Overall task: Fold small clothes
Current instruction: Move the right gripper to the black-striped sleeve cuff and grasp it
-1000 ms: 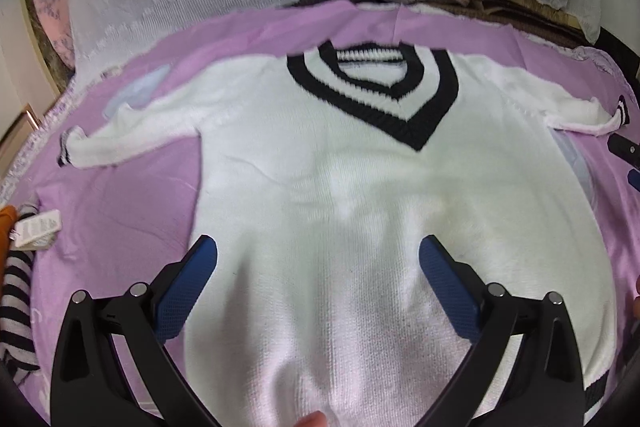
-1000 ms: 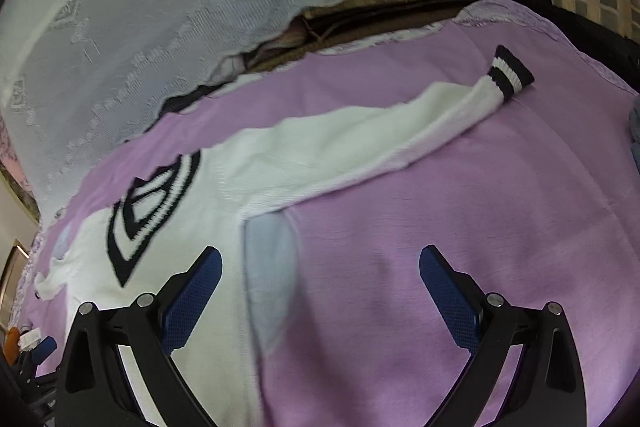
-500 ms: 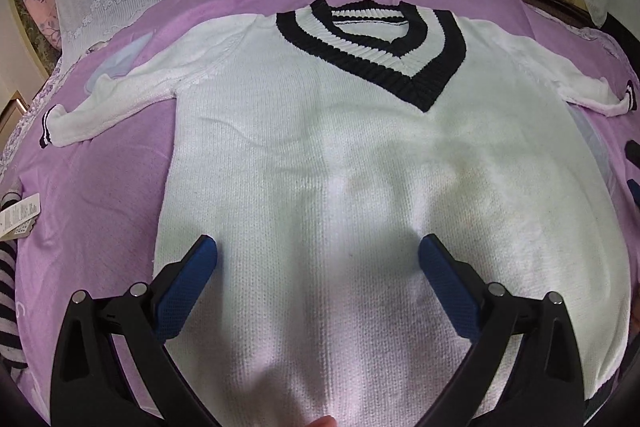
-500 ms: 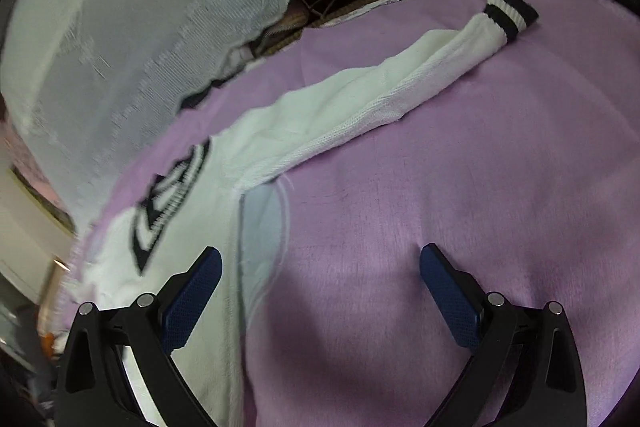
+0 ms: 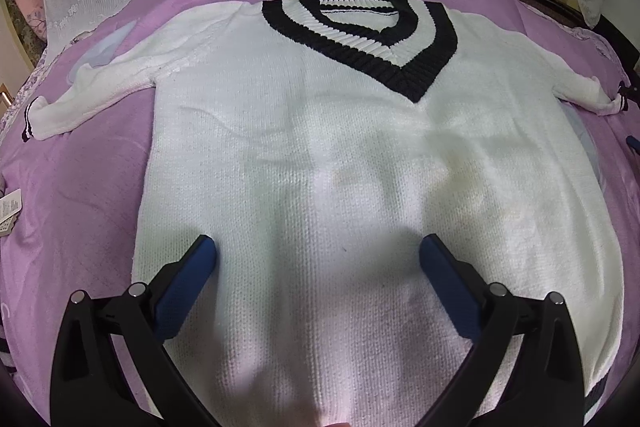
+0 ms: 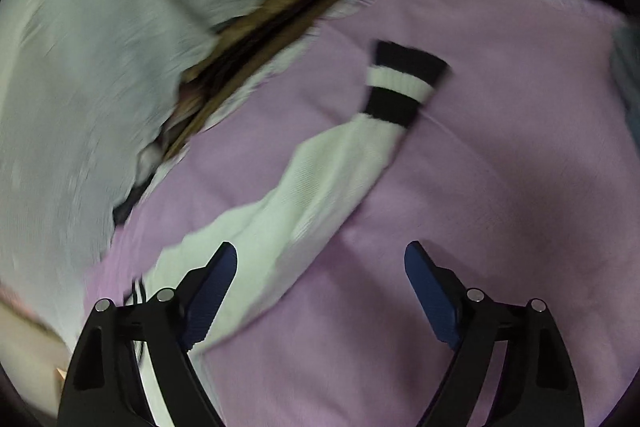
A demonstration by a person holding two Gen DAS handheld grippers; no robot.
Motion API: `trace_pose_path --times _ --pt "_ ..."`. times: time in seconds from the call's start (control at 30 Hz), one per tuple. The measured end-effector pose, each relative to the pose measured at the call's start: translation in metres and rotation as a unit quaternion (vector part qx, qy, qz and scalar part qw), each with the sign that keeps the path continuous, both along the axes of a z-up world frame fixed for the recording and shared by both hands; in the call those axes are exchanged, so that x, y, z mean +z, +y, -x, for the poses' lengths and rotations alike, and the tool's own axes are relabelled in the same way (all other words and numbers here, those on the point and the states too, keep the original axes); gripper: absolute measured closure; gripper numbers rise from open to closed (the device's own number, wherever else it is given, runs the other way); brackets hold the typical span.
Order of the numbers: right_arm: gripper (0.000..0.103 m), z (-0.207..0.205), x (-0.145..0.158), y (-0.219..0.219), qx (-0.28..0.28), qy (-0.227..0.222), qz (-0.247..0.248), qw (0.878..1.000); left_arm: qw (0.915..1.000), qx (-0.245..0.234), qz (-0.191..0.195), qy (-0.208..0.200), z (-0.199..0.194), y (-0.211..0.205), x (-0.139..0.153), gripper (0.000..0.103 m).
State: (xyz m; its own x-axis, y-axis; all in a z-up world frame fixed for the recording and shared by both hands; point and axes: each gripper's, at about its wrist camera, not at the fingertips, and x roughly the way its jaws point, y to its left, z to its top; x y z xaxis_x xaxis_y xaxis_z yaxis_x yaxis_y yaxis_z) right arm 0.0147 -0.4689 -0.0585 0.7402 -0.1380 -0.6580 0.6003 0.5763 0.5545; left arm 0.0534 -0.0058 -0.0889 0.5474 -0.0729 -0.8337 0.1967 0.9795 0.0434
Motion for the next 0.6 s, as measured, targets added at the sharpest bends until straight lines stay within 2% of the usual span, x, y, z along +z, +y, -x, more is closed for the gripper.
trace_pose_path --times 0.1,0.23,0.33,0.43,0.47,0.5,0.57,0.6 --pt "0.017 -0.011 -0.012 -0.014 -0.025 -0.005 -0.040 0.999 1.0000 0.000 0.002 0.000 0.000 0.000 0.000 0.004" --pt "0.017 -0.022 -0.016 -0.027 -0.046 -0.016 -0.049 0.998 1.0000 -0.002 0.006 -0.002 0.001 0.001 0.002 0.004" --pt "0.023 -0.022 -0.021 -0.036 -0.062 -0.032 -0.045 0.997 0.9999 -0.003 0.009 -0.010 0.001 0.001 0.007 0.004" --pt "0.042 -0.022 -0.023 -0.036 -0.056 -0.028 -0.020 0.998 0.9994 0.005 -0.023 -0.027 -0.003 -0.006 0.013 0.004" --pt "0.057 -0.020 -0.025 -0.037 -0.056 -0.031 -0.018 0.998 0.9985 0.009 -0.037 -0.039 -0.004 -0.008 0.016 0.004" --pt "0.072 -0.020 -0.027 -0.041 -0.056 -0.037 -0.023 0.997 0.9961 0.015 -0.060 -0.062 -0.005 -0.012 0.022 0.004" --pt "0.090 -0.014 -0.036 -0.050 -0.061 -0.052 -0.050 0.996 0.9904 0.020 -0.095 -0.099 -0.008 -0.018 0.033 0.004" --pt "0.095 -0.011 -0.041 -0.055 -0.064 -0.066 -0.070 0.993 0.9889 0.019 -0.101 -0.107 -0.011 -0.020 0.036 0.004"
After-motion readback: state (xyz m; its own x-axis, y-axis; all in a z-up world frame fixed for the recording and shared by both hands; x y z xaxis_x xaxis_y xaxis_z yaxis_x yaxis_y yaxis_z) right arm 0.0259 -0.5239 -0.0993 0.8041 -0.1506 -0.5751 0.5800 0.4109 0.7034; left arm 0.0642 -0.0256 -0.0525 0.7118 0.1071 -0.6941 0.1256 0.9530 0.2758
